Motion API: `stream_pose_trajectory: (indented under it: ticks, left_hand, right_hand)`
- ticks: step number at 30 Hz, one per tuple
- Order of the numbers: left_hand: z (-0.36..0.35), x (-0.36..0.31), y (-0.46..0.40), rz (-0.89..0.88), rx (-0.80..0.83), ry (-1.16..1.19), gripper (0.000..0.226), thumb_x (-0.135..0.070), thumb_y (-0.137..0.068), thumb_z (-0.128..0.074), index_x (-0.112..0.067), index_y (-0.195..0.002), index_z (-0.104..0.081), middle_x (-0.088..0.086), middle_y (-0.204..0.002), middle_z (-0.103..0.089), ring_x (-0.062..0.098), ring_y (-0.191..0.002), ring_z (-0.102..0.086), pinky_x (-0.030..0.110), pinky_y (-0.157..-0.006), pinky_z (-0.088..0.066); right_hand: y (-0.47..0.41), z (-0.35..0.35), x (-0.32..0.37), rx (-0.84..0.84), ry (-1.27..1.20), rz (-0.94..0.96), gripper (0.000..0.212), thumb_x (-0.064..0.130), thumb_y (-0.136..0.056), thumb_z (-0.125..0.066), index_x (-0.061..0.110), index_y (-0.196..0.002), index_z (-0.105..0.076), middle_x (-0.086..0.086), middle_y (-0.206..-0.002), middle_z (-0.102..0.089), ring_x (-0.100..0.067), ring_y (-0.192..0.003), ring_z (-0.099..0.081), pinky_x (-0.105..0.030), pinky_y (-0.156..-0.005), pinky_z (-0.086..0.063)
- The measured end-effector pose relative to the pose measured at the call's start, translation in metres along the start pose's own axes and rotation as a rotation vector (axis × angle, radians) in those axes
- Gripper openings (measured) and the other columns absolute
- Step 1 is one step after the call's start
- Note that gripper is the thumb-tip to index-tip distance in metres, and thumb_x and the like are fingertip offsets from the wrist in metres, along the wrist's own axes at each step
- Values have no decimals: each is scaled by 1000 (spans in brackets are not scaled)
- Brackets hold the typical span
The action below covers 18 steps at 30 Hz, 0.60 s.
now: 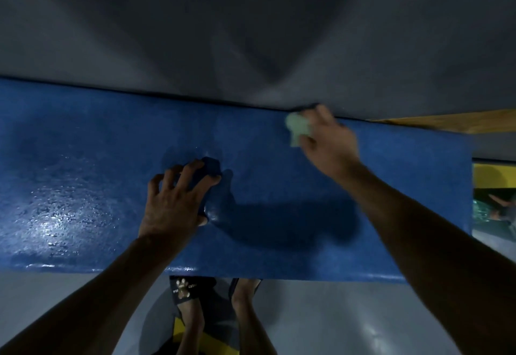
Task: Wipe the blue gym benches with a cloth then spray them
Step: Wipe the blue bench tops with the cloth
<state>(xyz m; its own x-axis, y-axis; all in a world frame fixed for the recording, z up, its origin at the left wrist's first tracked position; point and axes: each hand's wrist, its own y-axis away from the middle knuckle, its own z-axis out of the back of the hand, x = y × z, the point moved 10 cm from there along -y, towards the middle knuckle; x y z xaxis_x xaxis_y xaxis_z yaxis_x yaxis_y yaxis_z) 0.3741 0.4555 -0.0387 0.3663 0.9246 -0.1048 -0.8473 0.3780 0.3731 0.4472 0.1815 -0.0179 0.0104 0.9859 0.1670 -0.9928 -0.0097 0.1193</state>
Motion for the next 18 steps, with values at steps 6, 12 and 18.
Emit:
stream_pose_trajectory:
  ticks: [6, 12, 18]
  left_hand:
    - [1, 1, -1, -5, -32, 20, 98, -36, -39, -93, -39, -128, -50, 4, -143, -45, 36, -118, -45, 52, -90, -39]
    - [0, 1, 2, 5, -8, 5, 100, -37, -43, -92, -39, -132, -47, 4, -146, -42, 37, -120, -44, 53, -93, -38]
    - [2, -3, 4, 7, 5, -24, 100, -38, -45, -92, -40, -133, -44, 3, -147, -41, 35, -121, -45, 52, -93, -36]
  right_hand:
    - [53, 24, -149, -229, -123, -681, 50, 36, -86, -44, 4, -124, -52, -20, -135, -47, -41, -108, -54, -46, -81, -45]
    - [15, -7, 4, -234, -293, -622, 42, 33, -85, -53, 8, -119, -56, -15, -127, -54, -37, -97, -62, -40, -71, -48]
    - [-19, -13, 85, 53, -271, -55, 33, 27, -85, -60, 14, -114, -51, -7, -123, -48, -33, -97, -58, -41, -69, -46]
